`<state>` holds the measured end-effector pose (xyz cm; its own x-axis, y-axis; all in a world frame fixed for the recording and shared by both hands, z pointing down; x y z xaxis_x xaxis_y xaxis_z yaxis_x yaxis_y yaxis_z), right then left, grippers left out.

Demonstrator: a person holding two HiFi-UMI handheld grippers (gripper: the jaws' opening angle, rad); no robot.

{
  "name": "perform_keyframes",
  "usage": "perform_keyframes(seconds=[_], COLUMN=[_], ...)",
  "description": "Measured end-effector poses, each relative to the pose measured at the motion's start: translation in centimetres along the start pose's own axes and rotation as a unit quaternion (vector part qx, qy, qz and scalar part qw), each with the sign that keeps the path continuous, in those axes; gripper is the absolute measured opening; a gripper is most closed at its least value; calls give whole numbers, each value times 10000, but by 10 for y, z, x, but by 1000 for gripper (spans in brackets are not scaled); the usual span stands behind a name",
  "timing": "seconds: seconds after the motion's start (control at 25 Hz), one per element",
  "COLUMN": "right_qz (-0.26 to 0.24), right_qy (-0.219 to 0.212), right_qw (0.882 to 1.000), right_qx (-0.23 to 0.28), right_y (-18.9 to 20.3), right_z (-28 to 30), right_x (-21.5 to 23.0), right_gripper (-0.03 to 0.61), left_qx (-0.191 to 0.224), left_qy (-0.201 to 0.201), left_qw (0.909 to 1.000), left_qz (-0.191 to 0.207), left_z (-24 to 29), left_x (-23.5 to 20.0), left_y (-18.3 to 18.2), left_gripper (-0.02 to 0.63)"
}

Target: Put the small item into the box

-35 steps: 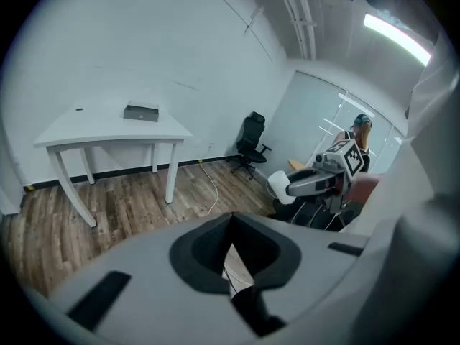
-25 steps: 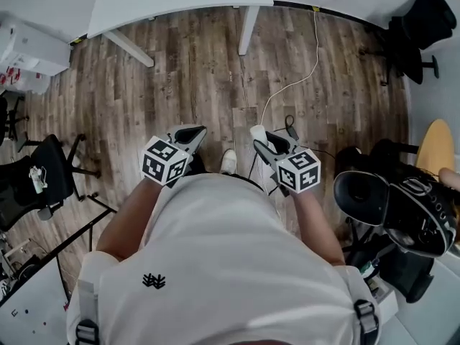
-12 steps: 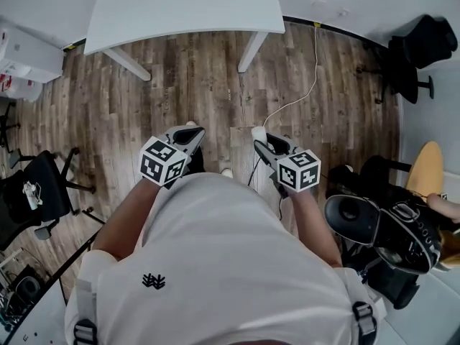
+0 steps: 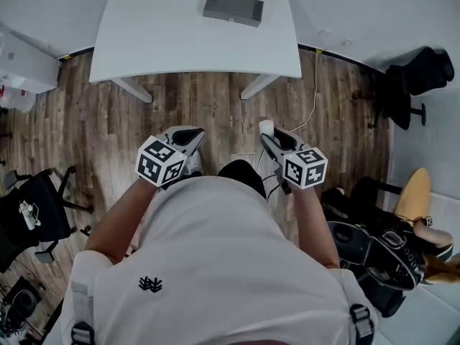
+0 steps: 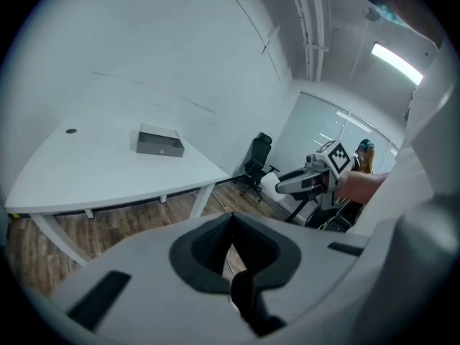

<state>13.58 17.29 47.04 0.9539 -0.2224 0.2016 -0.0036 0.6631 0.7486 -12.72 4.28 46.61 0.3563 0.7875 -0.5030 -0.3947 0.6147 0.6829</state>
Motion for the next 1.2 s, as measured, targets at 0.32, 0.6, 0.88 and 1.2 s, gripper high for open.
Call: perform_keyframes(seconds=[0.32, 0.6, 0.88, 1.2], right_qz=[-61, -222, -677, -1072], right_qy=[-221, -628, -1058, -1461], right_qw=[9997, 9977, 9921, 9822], right_qx=[-36, 83, -57, -483], right_y=[-69, -149, -233, -292], right_z=[58, 124, 203, 300], right_x=[44, 120, 188, 237], right_gripper=[160, 160, 160, 160], left_qx=[366, 540, 943, 1303], left_qy=[-414, -905, -1386, -2105], left_qw=[9979, 9932, 9834, 9628], left_qz=[-345, -492, -699, -1085], left_z=[0, 31, 55, 61], left_x=[-57, -86, -107, -123], left_y=[-37, -89, -148, -175], left_gripper=[8, 8, 8, 8])
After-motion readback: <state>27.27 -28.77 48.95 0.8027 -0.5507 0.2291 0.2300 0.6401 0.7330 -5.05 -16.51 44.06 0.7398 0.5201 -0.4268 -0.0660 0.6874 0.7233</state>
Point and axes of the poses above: the fingertips, and each gripper's own axes: z forward along the fingers, x to its right, y out of its underside, the point moved 9 cm from there along -z, backward along the fingers, and after that the axes turned 11 degrees about -z, right-handed, at the moved point
